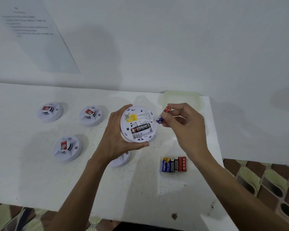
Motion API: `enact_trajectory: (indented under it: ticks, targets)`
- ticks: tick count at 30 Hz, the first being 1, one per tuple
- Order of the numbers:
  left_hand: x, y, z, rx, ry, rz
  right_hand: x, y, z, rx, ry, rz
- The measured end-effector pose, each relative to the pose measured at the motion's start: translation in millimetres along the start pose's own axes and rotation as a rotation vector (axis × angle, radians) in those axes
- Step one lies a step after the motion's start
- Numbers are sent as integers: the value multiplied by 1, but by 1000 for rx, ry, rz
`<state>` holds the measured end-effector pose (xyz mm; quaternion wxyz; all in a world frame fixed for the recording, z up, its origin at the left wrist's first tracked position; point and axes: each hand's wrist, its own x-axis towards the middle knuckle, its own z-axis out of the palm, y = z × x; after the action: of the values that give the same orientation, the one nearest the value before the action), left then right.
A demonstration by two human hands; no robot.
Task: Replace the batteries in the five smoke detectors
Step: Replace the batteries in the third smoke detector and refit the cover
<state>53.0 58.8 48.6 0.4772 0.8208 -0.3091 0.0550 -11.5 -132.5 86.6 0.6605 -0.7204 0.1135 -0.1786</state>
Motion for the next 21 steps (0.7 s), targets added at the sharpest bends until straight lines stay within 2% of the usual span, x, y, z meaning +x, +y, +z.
enact_trajectory:
  ticks: [6,13,21]
  targets:
    - [-1,-5,4,46,6,-23,-28,-1,20,-88,-17,-68]
    - [-1,1,2,50,97,5,-36,7,29,-298,94,-222]
    - [-2,6,0,2,142,38,-44,12,39,-176,90,-229]
